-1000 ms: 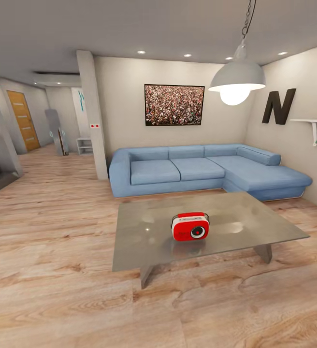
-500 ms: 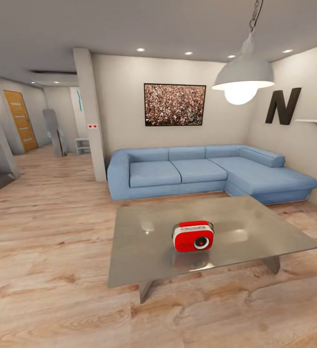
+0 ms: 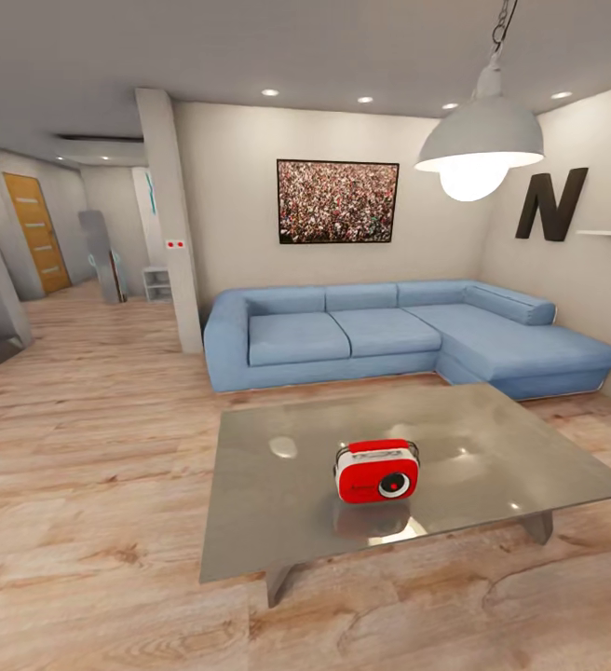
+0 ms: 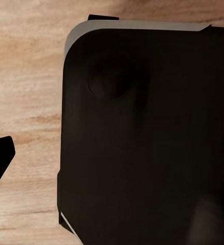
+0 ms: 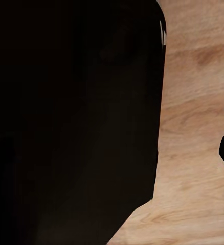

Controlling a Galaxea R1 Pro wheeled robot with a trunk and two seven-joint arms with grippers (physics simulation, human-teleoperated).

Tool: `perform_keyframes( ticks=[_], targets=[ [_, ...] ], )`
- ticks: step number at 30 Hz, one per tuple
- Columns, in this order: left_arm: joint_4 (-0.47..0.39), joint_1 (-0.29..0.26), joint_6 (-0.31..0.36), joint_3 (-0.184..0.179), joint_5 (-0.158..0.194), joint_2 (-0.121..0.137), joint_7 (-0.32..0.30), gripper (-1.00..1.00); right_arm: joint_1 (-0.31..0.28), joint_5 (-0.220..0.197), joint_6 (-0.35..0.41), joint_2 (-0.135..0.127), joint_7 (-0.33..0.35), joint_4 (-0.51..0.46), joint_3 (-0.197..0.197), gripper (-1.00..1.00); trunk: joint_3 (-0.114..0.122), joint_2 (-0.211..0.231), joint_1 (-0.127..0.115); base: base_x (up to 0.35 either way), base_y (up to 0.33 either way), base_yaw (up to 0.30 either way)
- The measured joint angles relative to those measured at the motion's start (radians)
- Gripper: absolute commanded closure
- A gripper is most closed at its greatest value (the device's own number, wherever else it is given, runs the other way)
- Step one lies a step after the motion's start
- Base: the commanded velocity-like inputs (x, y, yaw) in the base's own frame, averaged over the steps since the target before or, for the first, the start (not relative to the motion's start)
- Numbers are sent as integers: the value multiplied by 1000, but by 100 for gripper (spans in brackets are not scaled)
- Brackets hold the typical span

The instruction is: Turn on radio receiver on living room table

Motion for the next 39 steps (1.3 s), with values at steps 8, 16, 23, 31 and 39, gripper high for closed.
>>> perform_keyframes(
  ticks=[8, 16, 23, 31, 39],
  targets=[
    [0, 0, 0, 1, 0, 0, 0, -100, 0, 0, 1, 0, 0, 0, 0, -100, 0, 0, 0, 9, 0, 0],
    [0, 0, 0, 1, 0, 0, 0, -100, 0, -4, 1, 0, -1, 0, -2, -100, 0, 0, 0, 1, 0, 0],
    [0, 0, 0, 1, 0, 0, 0, -100, 0, -3, 2, 0, -1, 0, -3, -100, 0, 0, 0, 0, 0, 0],
    [0, 0, 0, 2, 0, 0, 0, -100, 0, -7, 3, 1, -1, 0, -3, -100, 0, 0, 0, 0, 0, 0],
    [0, 0, 0, 2, 0, 0, 0, -100, 0, -3, 3, 0, -1, 0, -2, -100, 0, 0, 0, 0, 0, 0]
  ],
)
